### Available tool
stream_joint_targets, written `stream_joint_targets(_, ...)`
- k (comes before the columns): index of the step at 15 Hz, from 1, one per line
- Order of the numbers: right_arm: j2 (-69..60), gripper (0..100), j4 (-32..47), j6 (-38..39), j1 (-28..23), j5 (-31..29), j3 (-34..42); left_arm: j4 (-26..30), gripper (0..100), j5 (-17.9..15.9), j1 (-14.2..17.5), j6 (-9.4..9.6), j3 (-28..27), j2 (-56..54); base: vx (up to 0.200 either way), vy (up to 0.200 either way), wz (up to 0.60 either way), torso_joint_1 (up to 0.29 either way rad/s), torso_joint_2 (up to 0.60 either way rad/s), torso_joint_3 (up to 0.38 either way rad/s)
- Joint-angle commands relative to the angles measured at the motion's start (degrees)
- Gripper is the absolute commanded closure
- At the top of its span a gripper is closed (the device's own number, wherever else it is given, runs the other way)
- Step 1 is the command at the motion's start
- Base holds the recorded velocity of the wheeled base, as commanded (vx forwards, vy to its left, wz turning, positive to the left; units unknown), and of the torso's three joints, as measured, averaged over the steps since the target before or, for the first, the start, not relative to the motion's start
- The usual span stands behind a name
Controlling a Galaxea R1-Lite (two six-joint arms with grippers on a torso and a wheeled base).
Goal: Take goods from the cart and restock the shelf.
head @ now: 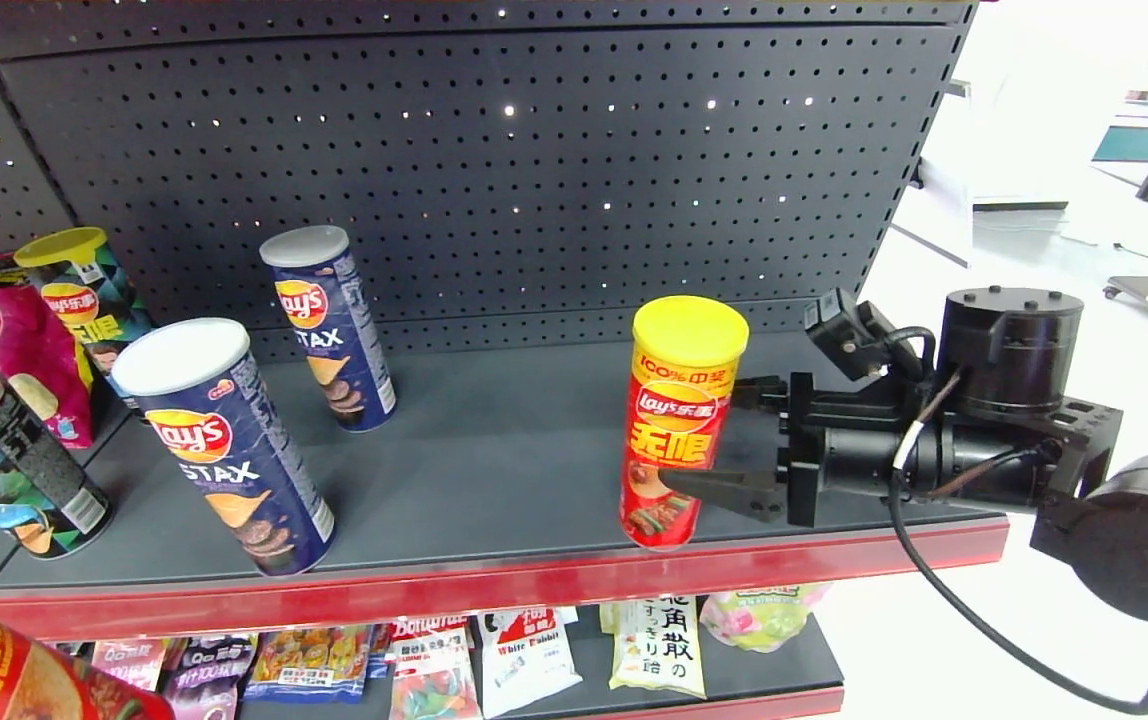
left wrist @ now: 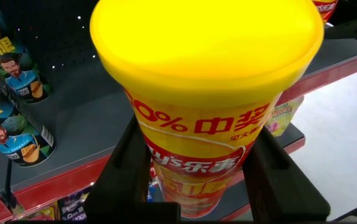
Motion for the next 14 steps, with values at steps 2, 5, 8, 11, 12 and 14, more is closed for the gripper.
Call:
stream_joint_targets(2,-9.82,0,-0.11,-0.19,0.27,-2.7,8.8,0.06,100,-0.94,-0.07,0.0,0.3,0.28,0.0,0.0,0.0,0.0,0.0,0.0)
stream_joint_targets(5,-22.04,0,-0.28,-0.37,0.0,-16.76,20.67,0.06,100,-3.14,-0.07,0.0,0.39,0.54,0.0,0.0,0.0,0.0,0.0,0.0)
stream_joint_targets(8,-35.58,0,1.3,-0.28,0.0,-34.78,25.59,0.15,100,-5.33,-0.07,0.18,0.39,1.16,0.0,0.0,0.0,0.0,0.0,0.0)
stream_joint_targets(11,-54.03,0,18.7,-0.37,-0.08,-46.55,22.07,0.15,100,-6.92,-0.07,2.64,0.39,1.77,0.0,0.0,0.0,0.0,0.0,0.0)
stream_joint_targets(12,-63.7,0,34.08,-0.28,-0.61,-49.98,18.12,0.15,100,-6.92,-0.07,3.6,0.39,1.77,0.0,0.0,0.0,0.0,0.0,0.0)
stream_joint_targets(14,-76.27,0,56.58,-0.28,-3.69,-51.83,12.58,0.15,100,-7.0,-0.07,3.78,0.48,1.68,0.0,0.0,0.0,0.0,0.0,0.0)
